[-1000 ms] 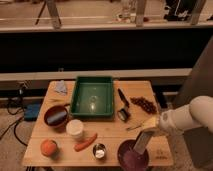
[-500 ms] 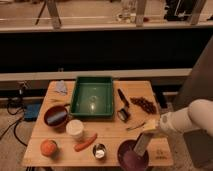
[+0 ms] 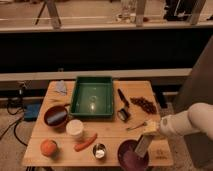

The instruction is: Place eraser in purple bowl

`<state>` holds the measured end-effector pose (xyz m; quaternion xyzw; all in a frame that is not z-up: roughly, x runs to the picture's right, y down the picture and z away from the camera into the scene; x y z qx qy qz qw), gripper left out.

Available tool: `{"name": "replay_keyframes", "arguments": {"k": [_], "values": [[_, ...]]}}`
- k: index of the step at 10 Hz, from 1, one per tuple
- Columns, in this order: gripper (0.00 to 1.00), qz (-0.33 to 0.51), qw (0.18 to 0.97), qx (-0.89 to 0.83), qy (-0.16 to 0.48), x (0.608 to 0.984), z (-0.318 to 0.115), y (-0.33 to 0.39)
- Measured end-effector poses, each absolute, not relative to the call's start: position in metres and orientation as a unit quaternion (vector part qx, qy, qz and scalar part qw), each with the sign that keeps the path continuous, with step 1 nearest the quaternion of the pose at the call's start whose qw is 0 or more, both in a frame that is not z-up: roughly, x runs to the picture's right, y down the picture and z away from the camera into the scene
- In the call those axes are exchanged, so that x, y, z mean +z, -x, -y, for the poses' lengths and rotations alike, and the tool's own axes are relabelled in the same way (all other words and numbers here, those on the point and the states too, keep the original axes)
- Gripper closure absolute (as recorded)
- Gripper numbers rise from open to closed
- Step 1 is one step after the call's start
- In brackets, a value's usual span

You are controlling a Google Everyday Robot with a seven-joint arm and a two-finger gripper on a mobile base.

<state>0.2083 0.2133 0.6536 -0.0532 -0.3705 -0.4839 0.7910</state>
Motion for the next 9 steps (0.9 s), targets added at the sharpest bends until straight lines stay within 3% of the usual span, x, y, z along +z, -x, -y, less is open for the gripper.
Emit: {"name": "replay_keyframes", "arguments": {"k": [4, 7, 9], "values": [[0.77, 0.369, 0.792, -0.483, 0.053, 0.663, -0.222, -0.21], [0.6, 0.366, 0.794, -0.482, 0.053, 0.669, -0.227, -0.209], [0.59, 0.365, 0.795, -0.482, 0.053, 0.672, -0.231, -0.208]]}}
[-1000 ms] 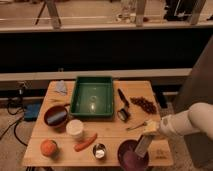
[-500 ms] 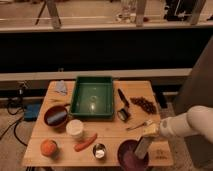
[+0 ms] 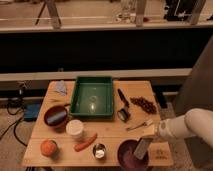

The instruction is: Place eraser in purple bowl

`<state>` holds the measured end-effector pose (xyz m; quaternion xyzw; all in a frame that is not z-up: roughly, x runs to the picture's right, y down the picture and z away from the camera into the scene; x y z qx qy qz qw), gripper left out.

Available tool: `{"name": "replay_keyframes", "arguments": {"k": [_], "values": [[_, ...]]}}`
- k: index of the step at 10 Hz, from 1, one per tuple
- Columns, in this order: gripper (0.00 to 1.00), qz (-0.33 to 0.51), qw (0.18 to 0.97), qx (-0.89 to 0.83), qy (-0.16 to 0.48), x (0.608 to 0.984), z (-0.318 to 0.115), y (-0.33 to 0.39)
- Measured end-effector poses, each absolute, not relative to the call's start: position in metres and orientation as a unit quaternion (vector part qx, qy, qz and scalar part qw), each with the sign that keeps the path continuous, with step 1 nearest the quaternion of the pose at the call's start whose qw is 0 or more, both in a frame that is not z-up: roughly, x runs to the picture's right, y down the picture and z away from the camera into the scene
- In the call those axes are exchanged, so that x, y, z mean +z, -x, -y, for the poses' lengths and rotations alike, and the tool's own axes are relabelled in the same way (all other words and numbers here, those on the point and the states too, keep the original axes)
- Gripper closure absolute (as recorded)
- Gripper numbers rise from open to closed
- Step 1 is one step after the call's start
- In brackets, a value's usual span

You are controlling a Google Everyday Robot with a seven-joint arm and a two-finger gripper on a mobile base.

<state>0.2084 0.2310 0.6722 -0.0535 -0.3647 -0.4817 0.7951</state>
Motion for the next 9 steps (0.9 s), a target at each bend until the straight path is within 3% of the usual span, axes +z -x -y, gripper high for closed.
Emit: {"name": "replay_keyframes", "arguments": {"k": [9], "values": [[0.59, 0.356, 0.8, -0.48, 0.053, 0.685, -0.243, -0.208]]}}
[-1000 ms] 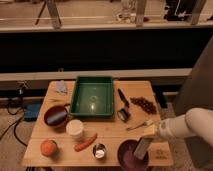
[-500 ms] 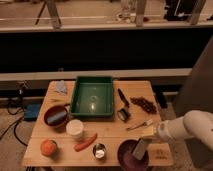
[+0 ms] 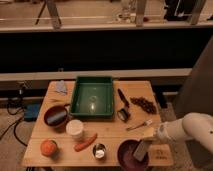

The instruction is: Place eraser in purple bowl

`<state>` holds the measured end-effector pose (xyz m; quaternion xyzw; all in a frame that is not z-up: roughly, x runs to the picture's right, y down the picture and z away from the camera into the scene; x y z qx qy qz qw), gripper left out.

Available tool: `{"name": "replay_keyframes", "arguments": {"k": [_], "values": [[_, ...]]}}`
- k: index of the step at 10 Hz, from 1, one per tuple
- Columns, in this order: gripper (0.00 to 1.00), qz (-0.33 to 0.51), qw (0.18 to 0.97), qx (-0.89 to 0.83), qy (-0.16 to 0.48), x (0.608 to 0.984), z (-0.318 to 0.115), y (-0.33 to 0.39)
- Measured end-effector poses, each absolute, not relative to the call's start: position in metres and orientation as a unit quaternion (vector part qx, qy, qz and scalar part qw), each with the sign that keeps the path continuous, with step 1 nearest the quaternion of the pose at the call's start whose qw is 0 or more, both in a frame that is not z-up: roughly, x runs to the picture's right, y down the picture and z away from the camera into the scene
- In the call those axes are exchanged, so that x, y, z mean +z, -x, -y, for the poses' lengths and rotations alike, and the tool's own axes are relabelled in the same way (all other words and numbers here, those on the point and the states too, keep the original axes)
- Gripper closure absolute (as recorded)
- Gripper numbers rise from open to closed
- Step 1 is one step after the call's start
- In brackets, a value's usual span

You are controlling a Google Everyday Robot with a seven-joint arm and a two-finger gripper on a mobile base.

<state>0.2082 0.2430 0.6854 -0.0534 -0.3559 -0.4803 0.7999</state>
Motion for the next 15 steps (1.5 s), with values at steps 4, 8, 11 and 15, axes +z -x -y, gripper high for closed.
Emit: {"name": "replay_keyframes", "arguments": {"k": [4, 8, 11, 15], "values": [[0.67, 0.351, 0.803, -0.478, 0.053, 0.695, -0.25, -0.208], [0.52, 0.344, 0.807, -0.477, 0.054, 0.695, -0.25, -0.211], [0.52, 0.341, 0.809, -0.476, 0.051, 0.696, -0.25, -0.212], [0.52, 0.335, 0.813, -0.474, 0.05, 0.7, -0.253, -0.214]]}}
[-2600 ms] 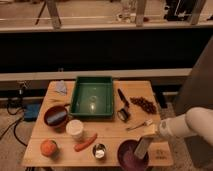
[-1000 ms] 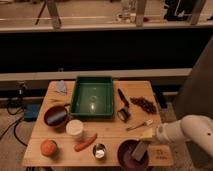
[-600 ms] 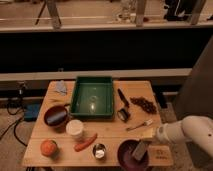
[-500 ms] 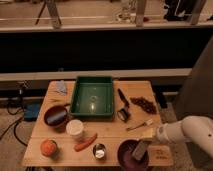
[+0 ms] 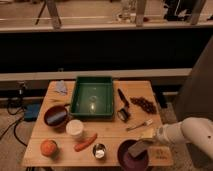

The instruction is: Place eraser in purple bowl

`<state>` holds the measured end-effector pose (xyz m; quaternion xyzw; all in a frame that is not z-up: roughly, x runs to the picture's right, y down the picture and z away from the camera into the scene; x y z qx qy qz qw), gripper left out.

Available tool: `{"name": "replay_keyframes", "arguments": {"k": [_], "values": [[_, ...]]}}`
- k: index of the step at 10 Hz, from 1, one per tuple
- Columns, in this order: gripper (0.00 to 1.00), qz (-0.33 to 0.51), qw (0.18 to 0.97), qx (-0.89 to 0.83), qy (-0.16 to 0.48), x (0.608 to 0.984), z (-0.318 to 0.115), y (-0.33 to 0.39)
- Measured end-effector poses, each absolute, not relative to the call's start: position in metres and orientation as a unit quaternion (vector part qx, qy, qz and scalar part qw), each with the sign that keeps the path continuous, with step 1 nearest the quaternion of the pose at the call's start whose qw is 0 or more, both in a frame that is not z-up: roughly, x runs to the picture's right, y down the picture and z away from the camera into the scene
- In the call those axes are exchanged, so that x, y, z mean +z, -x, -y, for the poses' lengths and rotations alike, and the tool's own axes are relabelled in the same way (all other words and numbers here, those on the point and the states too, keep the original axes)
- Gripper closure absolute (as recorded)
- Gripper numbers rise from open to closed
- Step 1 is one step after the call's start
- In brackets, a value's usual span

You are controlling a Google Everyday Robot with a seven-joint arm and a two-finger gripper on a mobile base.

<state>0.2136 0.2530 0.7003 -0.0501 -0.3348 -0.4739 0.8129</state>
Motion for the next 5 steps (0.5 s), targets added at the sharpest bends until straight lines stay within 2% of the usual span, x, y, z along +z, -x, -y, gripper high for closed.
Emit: {"name": "replay_keyframes", "arguments": {"k": [2, 4, 5], "values": [[0.51, 0.333, 0.814, -0.473, 0.05, 0.7007, -0.2536, -0.2141], [0.37, 0.33, 0.816, -0.473, 0.048, 0.7008, -0.2537, -0.2161], [0.34, 0.328, 0.817, -0.472, 0.048, 0.7007, -0.254, -0.217]]}}
